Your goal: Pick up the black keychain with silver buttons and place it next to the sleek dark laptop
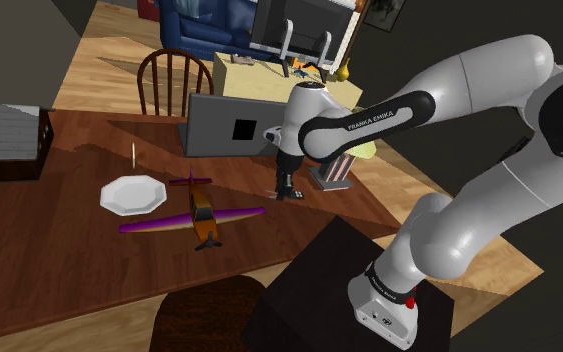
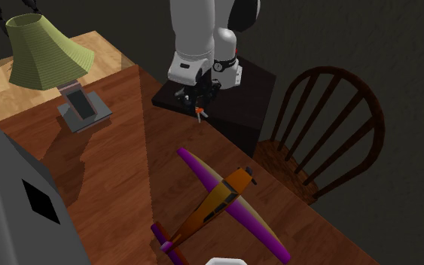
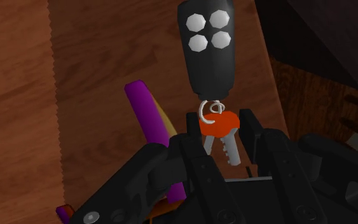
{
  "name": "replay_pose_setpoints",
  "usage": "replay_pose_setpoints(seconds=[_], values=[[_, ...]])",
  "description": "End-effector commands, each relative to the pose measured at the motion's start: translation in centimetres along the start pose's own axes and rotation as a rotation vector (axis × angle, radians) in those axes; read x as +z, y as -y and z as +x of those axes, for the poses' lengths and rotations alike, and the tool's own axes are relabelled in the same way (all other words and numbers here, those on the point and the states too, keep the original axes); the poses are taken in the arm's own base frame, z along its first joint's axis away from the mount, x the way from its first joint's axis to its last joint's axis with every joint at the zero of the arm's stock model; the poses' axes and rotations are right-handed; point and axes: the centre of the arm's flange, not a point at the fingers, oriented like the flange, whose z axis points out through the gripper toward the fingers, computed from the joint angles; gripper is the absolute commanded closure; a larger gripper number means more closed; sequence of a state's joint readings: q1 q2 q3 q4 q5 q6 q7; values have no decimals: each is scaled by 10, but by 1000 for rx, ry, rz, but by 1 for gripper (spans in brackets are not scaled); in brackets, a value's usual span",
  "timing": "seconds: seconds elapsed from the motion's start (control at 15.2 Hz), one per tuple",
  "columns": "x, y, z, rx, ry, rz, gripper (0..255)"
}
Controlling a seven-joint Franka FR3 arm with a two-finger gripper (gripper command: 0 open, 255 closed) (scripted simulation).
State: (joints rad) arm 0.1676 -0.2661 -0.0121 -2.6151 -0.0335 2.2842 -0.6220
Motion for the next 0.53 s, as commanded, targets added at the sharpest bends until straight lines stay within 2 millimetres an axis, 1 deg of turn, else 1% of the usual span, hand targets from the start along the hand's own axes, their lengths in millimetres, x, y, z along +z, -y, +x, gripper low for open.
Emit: replay_pose_setpoints(seconds=[0.0,0.46], values=[[-10,0,-1,0,0,1,255],[-47,1,-3,0,0,1,255]])
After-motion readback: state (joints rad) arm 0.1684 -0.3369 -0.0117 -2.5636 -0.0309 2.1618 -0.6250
